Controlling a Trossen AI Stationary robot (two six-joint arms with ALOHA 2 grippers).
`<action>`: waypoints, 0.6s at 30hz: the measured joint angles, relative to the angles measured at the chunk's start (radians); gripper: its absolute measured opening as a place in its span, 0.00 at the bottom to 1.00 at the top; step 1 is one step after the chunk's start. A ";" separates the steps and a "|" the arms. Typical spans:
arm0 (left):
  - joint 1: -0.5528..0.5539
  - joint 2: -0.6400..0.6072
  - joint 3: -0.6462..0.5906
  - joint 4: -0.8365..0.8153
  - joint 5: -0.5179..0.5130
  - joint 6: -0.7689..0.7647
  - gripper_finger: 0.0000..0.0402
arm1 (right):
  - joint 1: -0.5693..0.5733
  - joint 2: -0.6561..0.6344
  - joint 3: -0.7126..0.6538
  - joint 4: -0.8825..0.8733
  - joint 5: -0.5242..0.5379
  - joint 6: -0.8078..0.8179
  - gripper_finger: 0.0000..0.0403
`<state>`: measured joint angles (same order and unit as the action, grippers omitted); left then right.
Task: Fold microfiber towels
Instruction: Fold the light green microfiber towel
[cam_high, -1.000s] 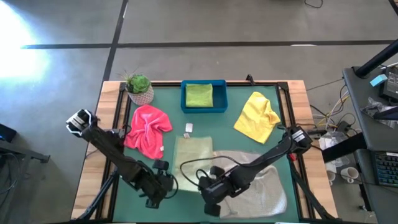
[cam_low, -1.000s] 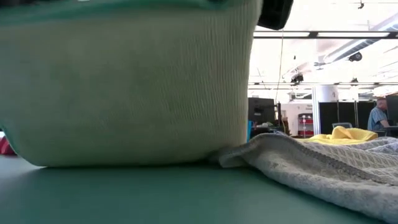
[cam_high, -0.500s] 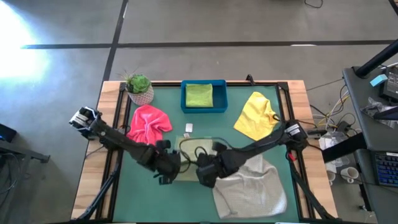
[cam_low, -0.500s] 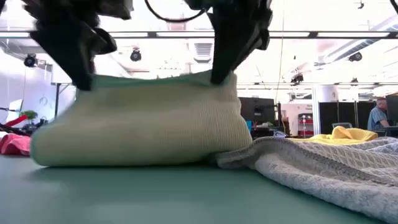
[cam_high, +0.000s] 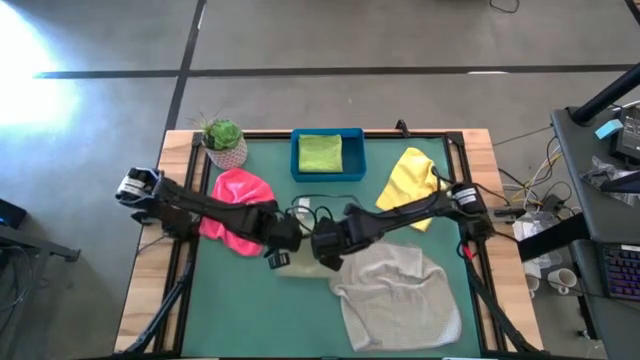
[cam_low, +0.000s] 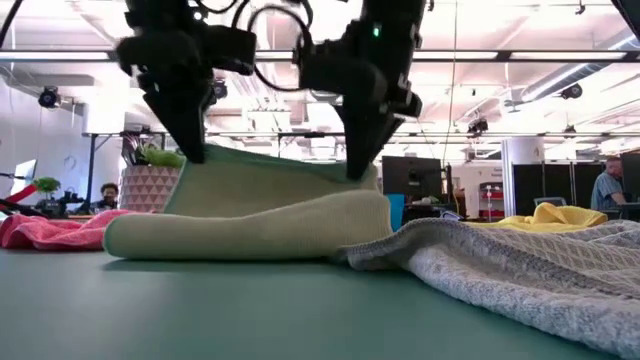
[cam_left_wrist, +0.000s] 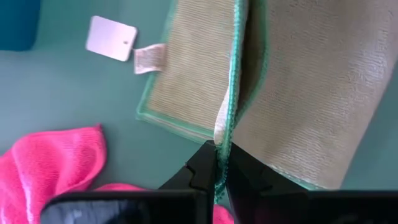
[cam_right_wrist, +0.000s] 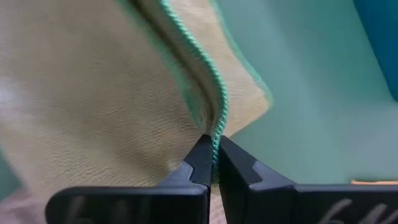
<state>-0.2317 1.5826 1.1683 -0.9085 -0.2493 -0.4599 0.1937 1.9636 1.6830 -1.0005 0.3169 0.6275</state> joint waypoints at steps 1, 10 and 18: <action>0.010 0.000 0.000 0.000 0.000 0.000 0.03 | -0.007 0.000 -0.006 0.000 0.000 -0.001 0.02; 0.066 0.001 0.000 0.001 0.007 0.051 0.03 | -0.042 0.000 -0.014 0.014 -0.003 -0.066 0.02; 0.073 0.001 -0.001 0.002 0.011 0.058 0.03 | -0.044 0.000 -0.014 0.018 -0.011 -0.101 0.10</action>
<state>-0.1589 1.5833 1.1675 -0.9066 -0.2385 -0.4018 0.1499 1.9636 1.6688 -0.9827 0.3058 0.5261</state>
